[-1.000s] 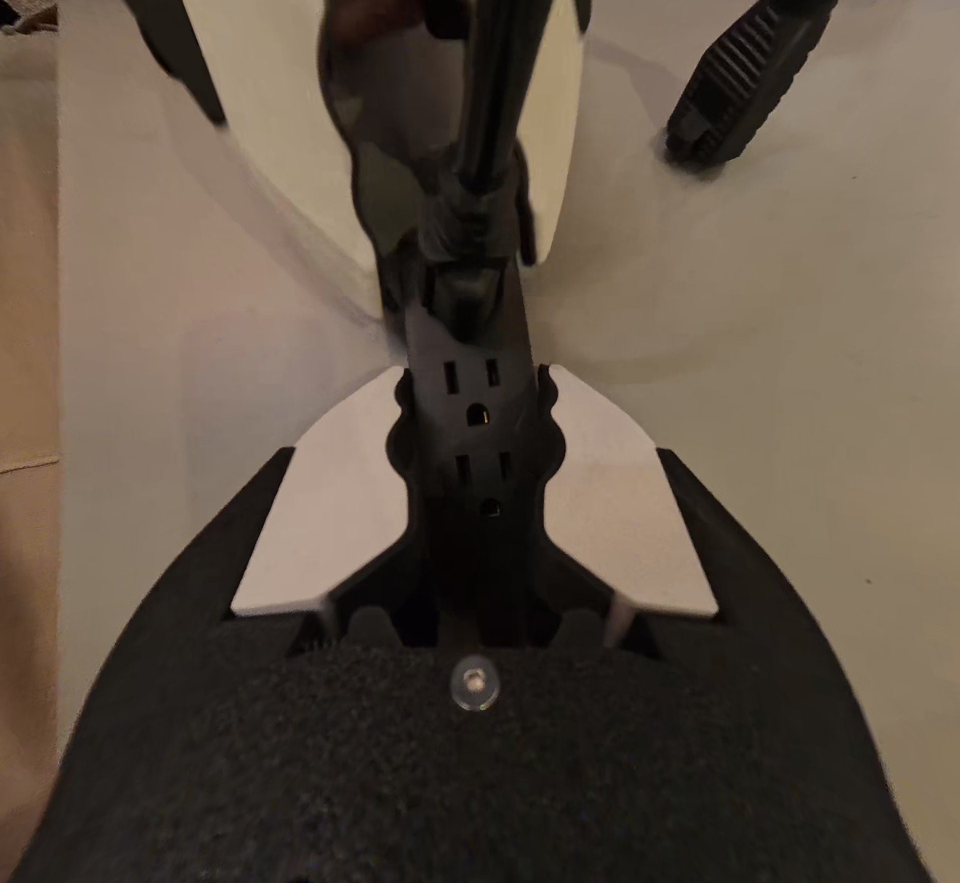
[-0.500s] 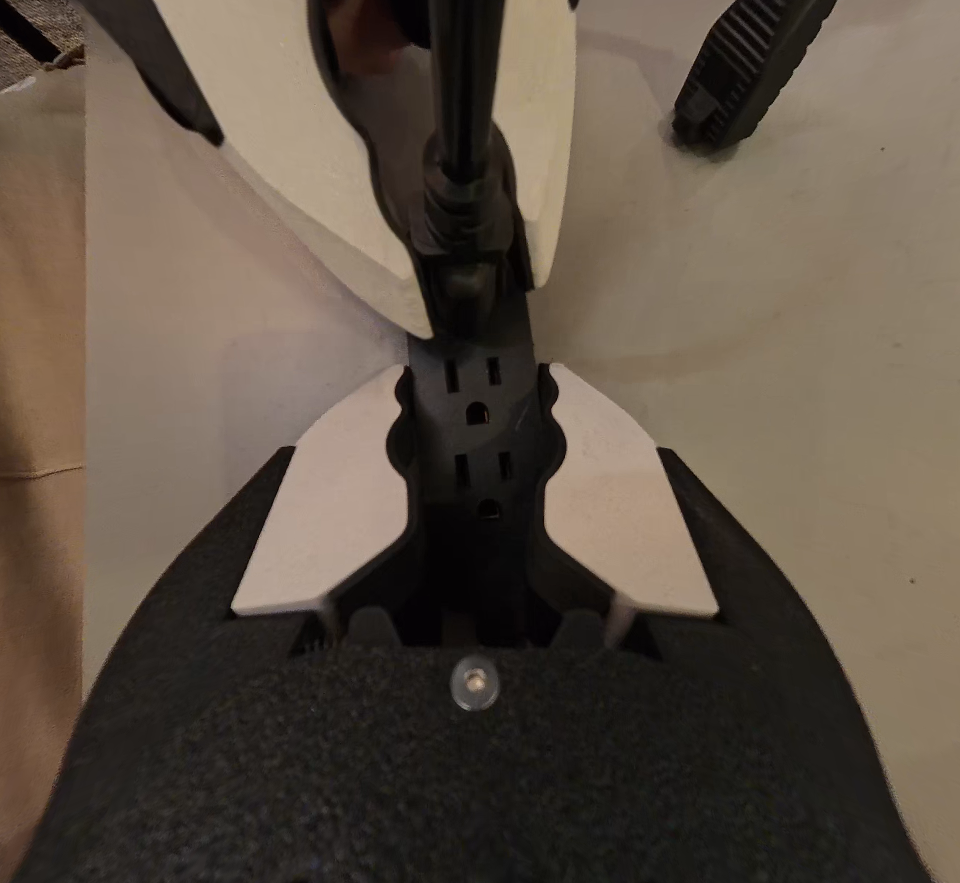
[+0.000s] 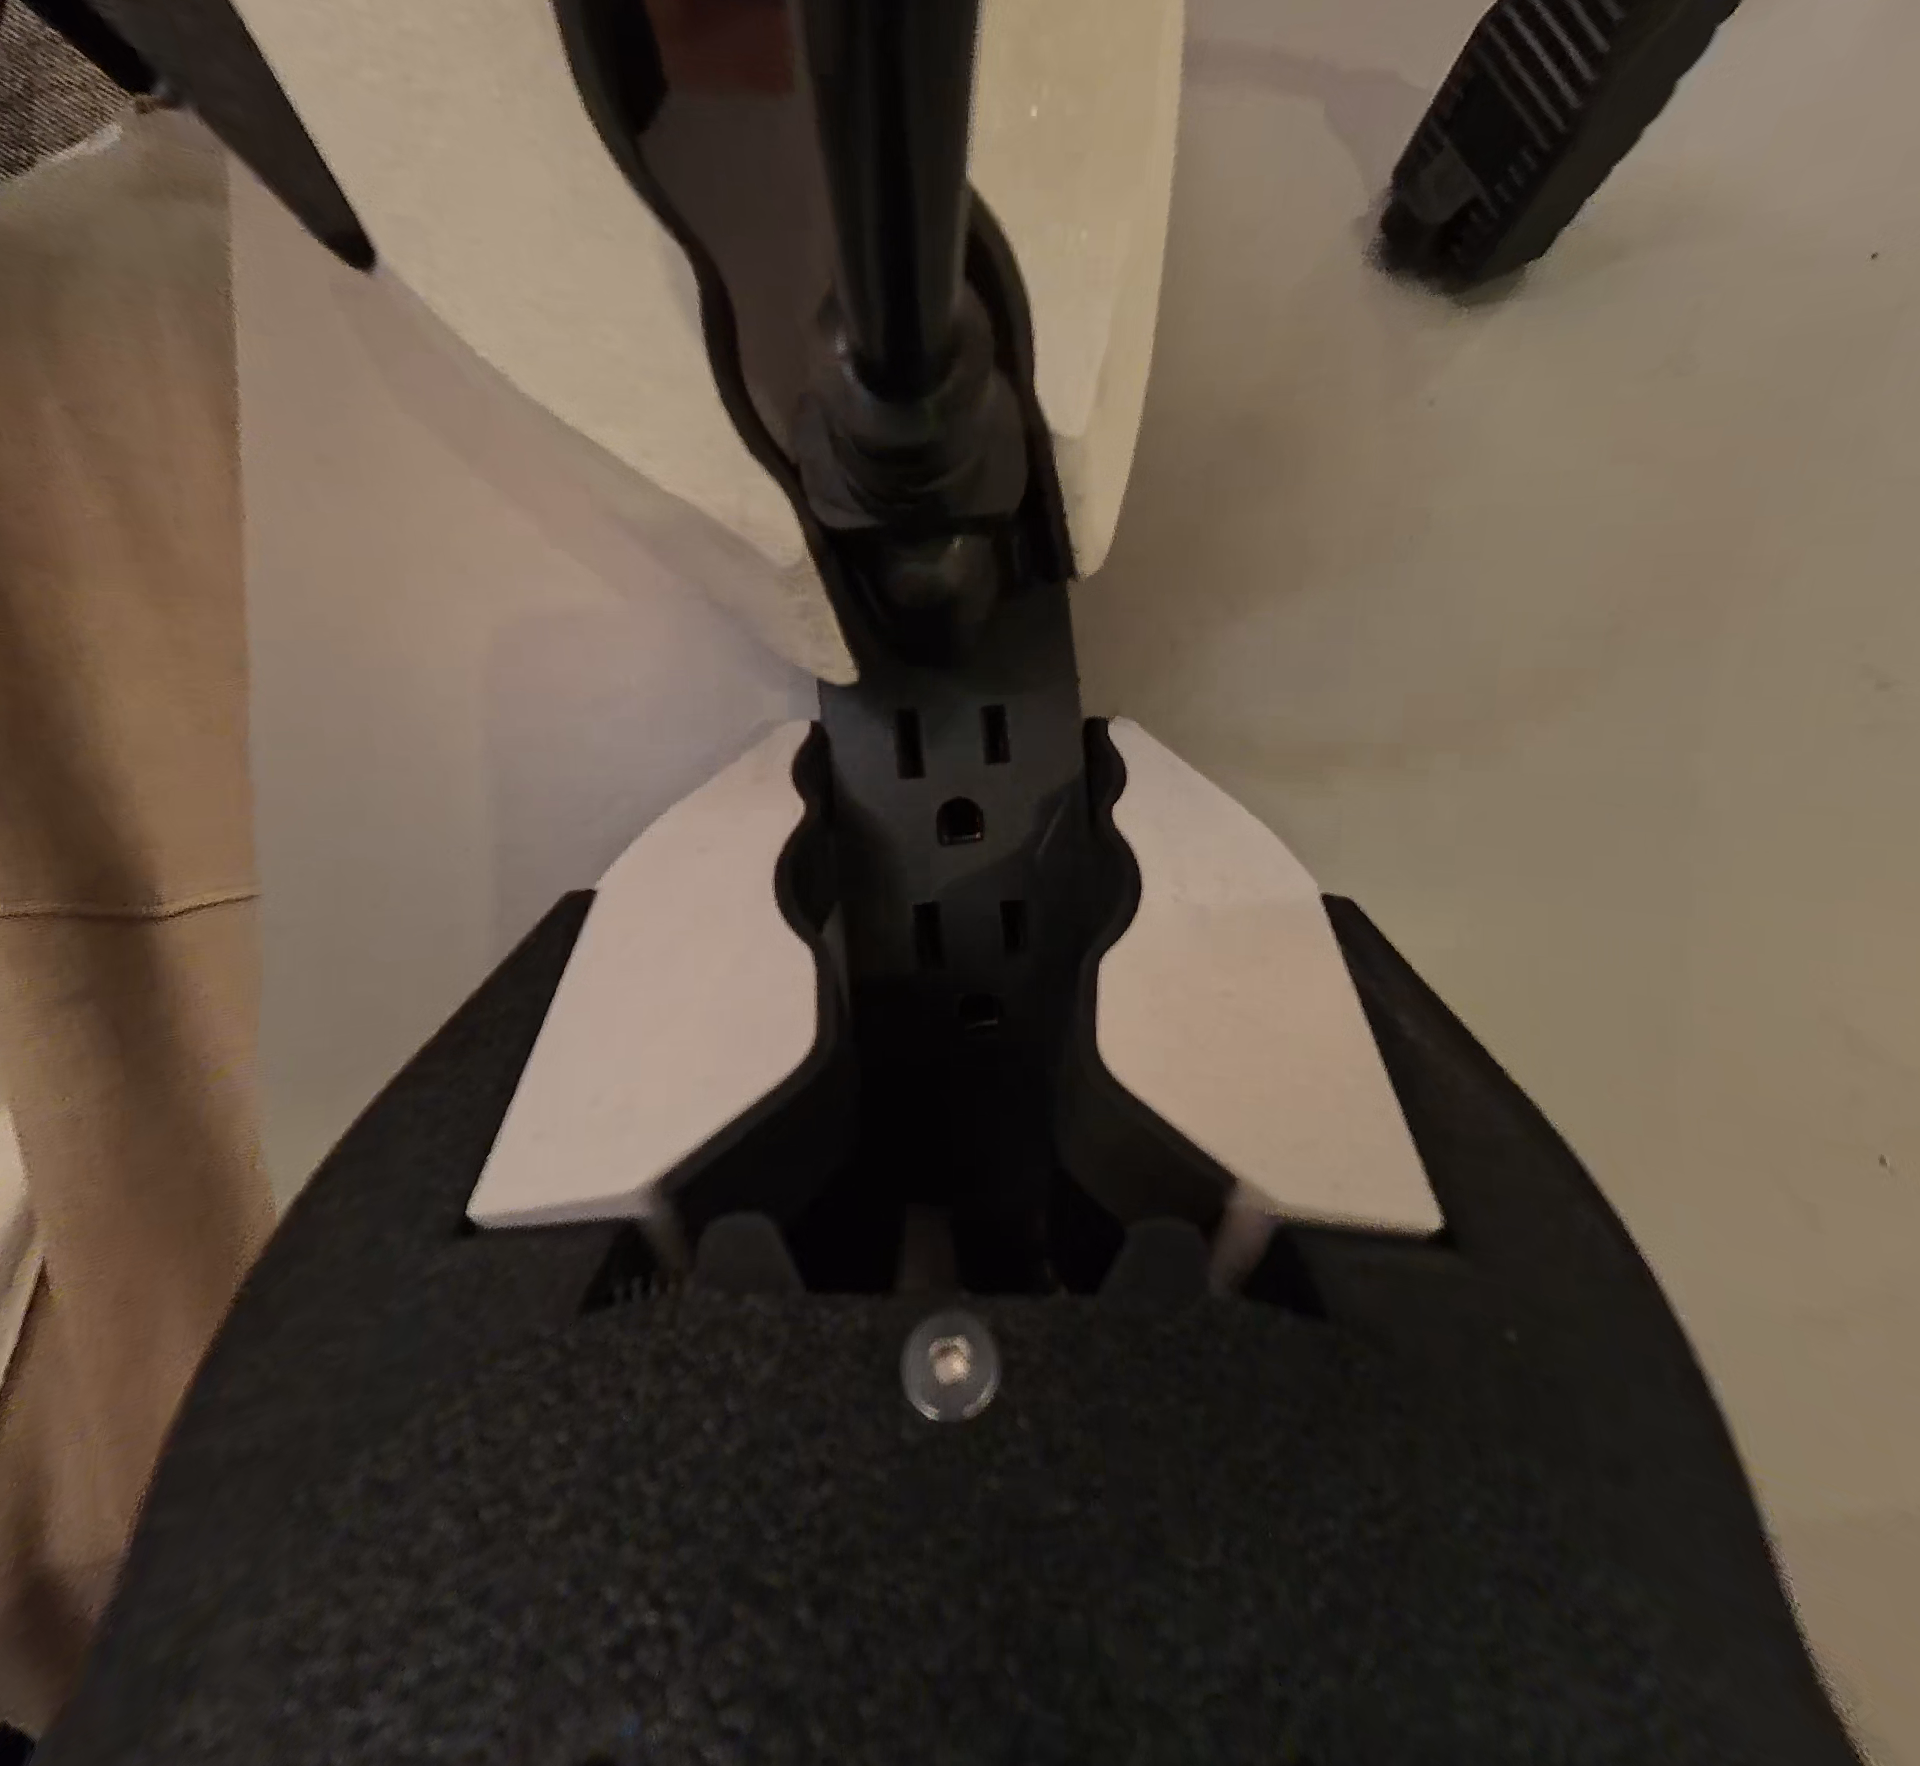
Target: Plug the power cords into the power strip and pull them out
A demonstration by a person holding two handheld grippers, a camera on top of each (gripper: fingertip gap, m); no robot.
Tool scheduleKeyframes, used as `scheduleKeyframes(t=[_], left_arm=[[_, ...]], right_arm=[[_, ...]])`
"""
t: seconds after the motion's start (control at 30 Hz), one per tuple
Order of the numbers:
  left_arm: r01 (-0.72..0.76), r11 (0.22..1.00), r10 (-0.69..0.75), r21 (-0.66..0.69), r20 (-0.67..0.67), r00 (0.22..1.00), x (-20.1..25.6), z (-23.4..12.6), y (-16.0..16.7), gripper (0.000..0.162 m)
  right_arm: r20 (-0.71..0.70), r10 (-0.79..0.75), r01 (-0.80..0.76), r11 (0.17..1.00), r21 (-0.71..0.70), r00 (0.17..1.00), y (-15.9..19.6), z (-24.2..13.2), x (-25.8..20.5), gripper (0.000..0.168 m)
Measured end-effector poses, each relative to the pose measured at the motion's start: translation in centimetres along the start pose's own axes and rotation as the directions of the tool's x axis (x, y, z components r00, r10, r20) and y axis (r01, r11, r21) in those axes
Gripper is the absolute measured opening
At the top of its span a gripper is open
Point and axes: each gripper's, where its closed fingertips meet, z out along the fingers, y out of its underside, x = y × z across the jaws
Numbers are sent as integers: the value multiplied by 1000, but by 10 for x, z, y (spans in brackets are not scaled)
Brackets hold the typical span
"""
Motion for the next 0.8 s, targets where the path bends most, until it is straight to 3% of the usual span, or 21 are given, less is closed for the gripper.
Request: scheduleKeyframes(t=[0.27, 0.37, 0.57, 0.8], left_arm=[[186, 974, -175, 128, -95, 980, -1, -2, -19, 22], [83, 996, -82, 26, -46, 996, -3, -1, -6, 24], [-14, 999, 12, -40, -58, 998, 0, -7, 5, 25], [-75, 996, 76, -51, 9, 997, -8, -22, 15, 26]], right_arm=[[-14, 33, -33, 999, 5, 999, -3, -3, 2, 47], [-26, 26, -26, 1000, -8, 999, 1, 1, 4, 47], [-65, -98, 97, 995, -20, 993, 4, -6, 7, 49], [41, 29, -35, 987, 157, 999, -17, -18, 0, 38]])
